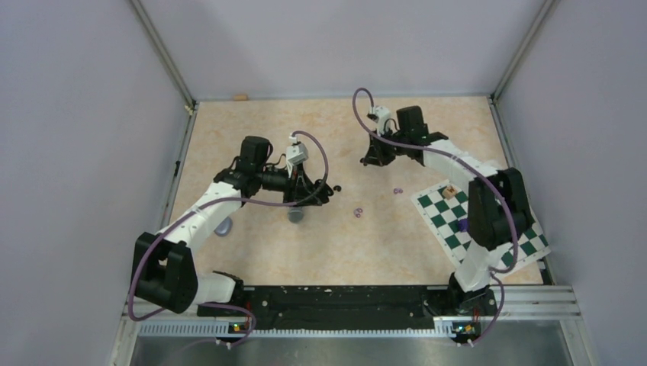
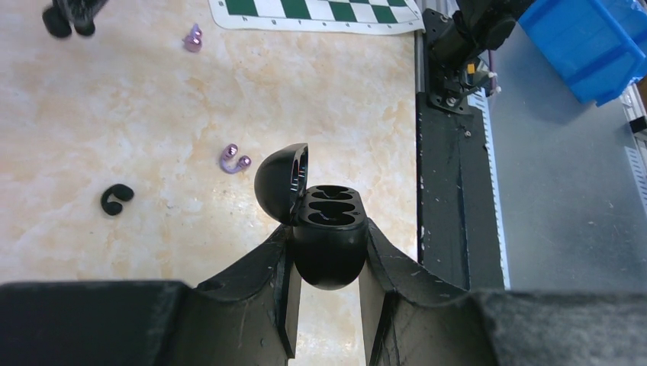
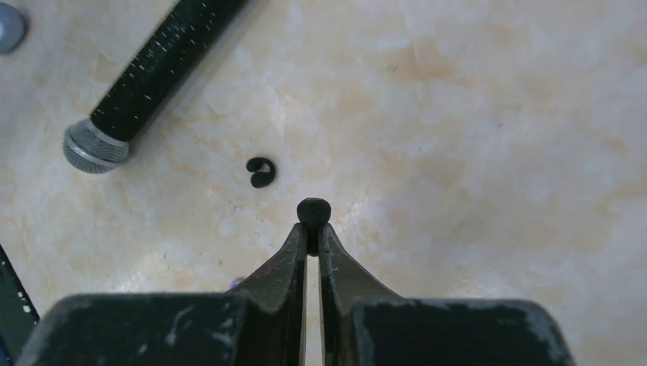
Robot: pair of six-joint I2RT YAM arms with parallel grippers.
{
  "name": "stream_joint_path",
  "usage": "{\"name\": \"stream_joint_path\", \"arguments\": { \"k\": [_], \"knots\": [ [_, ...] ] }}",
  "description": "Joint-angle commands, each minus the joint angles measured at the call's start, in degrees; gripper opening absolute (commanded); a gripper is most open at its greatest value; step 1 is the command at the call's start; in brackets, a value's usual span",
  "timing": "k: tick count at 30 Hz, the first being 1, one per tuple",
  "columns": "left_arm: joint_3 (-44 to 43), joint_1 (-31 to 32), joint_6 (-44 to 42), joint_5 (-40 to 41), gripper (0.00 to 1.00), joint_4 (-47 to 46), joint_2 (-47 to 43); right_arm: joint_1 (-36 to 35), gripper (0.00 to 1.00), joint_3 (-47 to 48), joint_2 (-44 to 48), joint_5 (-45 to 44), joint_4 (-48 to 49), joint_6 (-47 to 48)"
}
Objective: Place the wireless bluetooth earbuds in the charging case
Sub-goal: Pick up the right earbud from the center of the board, then insert the right earbud into the right side groove of the charging case.
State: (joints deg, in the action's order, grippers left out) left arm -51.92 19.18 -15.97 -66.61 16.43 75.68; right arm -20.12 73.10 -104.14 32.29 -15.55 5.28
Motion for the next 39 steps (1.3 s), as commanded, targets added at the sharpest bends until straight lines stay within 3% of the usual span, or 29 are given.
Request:
{"name": "stream_joint_path", "arguments": {
  "k": [1,6,11,18,24,33,39],
  "knots": [
    [-6.1,-0.2,-4.4,1.5,0.0,4.1,-0.3,-0.5,0.02,0.1,13.1,-0.2,1.0,6.0],
    [-17.5,-0.2,-16.4,6.5,0.0,19.0,2.2,-0.7,0.03,-0.8,23.7,7.1,0.7,6.3],
    [-27.1,0.5,-15.3,2.1,0.0,23.5,6.6,-3.6,0.03,-4.0,33.3,13.7,5.9,3.5],
    [-16.3,6.6,1.8,-0.9,0.0,-0.3,3.3,-9.8,0.04,-10.1,41.8,17.8,9.3,3.3],
    [-10.9,6.7,15.3,-4.5,0.0,-14.8,2.3,-9.9,0.04,-16.0,44.1,20.3,12.4,5.3],
    [-1.6,6.6,36.5,-6.7,0.0,-44.1,2.6,-9.9,0.04,-16.9,44.6,24.2,11.5,7.5],
    [0.5,6.7,39.6,-7.1,0.0,-49.7,2.5,-9.9,0.04,-17.6,44.4,23.5,12.8,7.0]
  ]
}}
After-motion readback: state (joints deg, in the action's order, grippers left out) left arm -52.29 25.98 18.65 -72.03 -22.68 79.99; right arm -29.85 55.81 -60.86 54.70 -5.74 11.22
